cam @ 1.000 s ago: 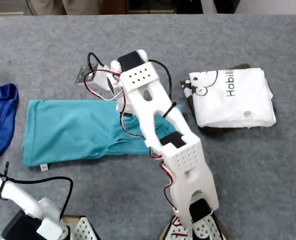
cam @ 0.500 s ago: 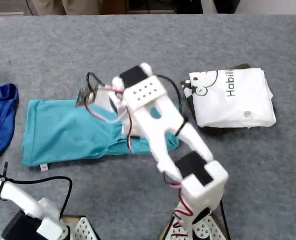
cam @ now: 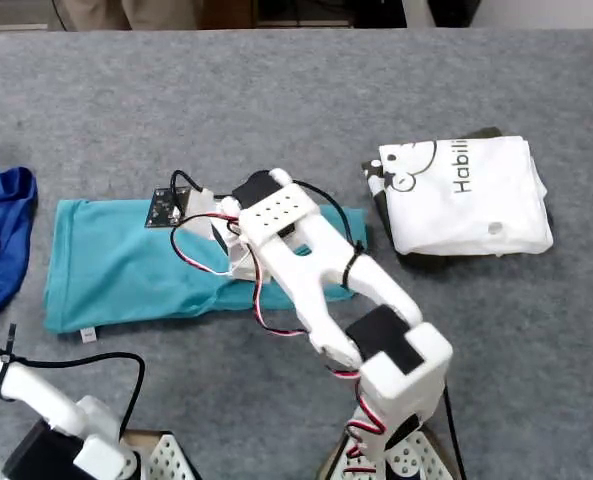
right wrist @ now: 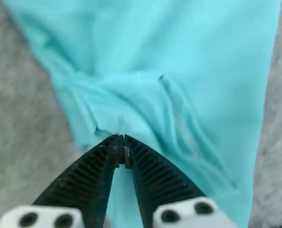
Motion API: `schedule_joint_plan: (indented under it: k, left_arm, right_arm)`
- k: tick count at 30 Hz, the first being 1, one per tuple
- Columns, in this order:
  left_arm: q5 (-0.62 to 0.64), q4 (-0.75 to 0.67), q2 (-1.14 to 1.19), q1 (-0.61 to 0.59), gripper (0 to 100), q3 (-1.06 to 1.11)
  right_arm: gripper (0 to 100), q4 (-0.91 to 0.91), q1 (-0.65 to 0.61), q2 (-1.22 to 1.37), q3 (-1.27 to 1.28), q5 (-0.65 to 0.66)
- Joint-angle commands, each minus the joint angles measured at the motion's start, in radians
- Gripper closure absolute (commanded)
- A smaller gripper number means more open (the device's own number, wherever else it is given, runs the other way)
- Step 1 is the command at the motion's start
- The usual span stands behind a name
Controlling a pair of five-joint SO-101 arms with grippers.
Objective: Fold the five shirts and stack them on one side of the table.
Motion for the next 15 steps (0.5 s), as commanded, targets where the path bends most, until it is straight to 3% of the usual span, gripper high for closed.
schedule_joint_plan:
  k: [1,10,15]
  left_arm:
    - [-0.005,0.006,-0.033,-0.011,98,-0.043]
    - [-0.008,0.006,-0.033,-0.049,98,-0.049]
    - [-0.009,0.006,-0.033,-0.054,98,-0.048]
  right_arm:
    - [98.6,-0.038,0.005,0.045,-0.088,-0.014]
    - [98.6,-0.034,0.12,0.22,-0.426,-0.014]
    - [98.6,0.221,0.125,0.254,-0.624,-0.008]
